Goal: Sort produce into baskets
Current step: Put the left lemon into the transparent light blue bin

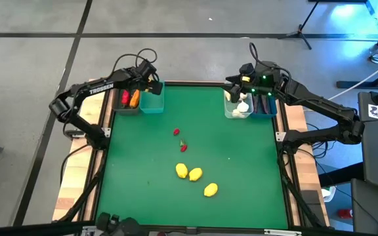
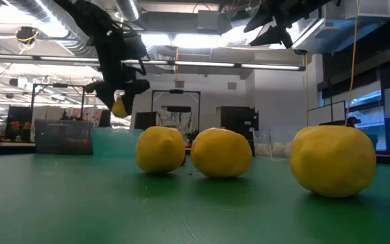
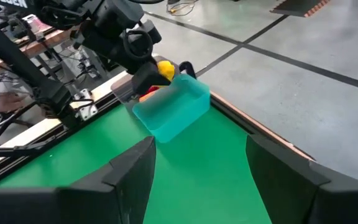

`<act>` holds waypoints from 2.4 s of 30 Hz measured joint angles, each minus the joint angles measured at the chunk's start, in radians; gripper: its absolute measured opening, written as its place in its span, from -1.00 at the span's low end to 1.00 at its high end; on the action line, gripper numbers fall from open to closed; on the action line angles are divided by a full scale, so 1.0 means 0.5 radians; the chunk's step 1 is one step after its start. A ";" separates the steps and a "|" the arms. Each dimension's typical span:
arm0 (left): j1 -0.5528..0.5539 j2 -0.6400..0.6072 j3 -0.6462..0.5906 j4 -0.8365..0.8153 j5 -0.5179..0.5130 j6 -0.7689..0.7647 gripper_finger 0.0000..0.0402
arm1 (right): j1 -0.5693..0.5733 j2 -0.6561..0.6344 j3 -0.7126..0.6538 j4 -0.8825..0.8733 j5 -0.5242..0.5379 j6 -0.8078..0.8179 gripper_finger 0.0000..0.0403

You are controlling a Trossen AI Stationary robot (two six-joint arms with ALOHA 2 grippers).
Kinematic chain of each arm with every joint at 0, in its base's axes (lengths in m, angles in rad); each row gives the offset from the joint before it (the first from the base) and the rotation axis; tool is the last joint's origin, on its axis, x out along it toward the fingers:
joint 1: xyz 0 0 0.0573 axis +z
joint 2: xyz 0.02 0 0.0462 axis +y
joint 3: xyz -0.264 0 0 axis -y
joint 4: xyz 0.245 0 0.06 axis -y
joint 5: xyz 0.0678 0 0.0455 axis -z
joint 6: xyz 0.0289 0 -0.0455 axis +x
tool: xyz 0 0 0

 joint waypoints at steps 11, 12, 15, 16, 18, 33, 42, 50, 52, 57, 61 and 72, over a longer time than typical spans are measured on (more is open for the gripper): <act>0.082 0.045 0.000 0.150 0.091 0.183 0.46 | -0.001 0.000 0.000 -0.002 0.042 0.000 0.23; 0.070 0.031 0.000 0.164 0.168 0.238 0.46 | -0.001 0.000 0.000 -0.002 0.041 0.000 0.23; -0.035 -0.031 0.000 0.248 0.618 0.511 0.46 | -0.001 0.000 0.000 -0.004 0.040 -0.001 0.23; -0.092 -0.050 0.000 0.251 0.798 0.618 0.46 | -0.001 0.000 0.000 -0.005 0.040 -0.001 0.23; -0.221 -0.075 0.000 0.243 1.090 0.772 0.46 | -0.001 0.000 0.000 -0.006 0.040 -0.002 0.23; -1.398 -0.089 -0.008 0.190 1.236 1.622 0.46 | -0.001 0.000 0.000 -0.098 0.029 -0.008 0.23; -1.600 0.038 -0.017 0.521 1.238 1.784 0.46 | -0.001 0.001 0.000 -0.153 0.022 -0.008 0.23; -1.694 0.306 -0.018 0.693 1.425 1.810 0.46 | -0.001 0.002 0.000 -0.176 0.021 -0.008 0.23; -1.725 0.368 -0.018 0.717 1.430 1.809 0.46 | -0.001 0.002 0.000 -0.193 0.021 -0.008 0.23; -1.815 0.527 -0.018 0.833 1.426 1.770 0.46 | -0.001 0.002 0.000 -0.265 0.021 -0.008 0.23; -1.842 0.680 -0.018 0.956 1.385 1.729 0.46 | 0.000 0.002 0.000 -0.334 0.021 -0.009 0.23; -1.793 0.812 -0.018 0.889 1.213 1.646 0.46 | 0.001 0.002 0.000 -0.424 0.020 -0.010 0.23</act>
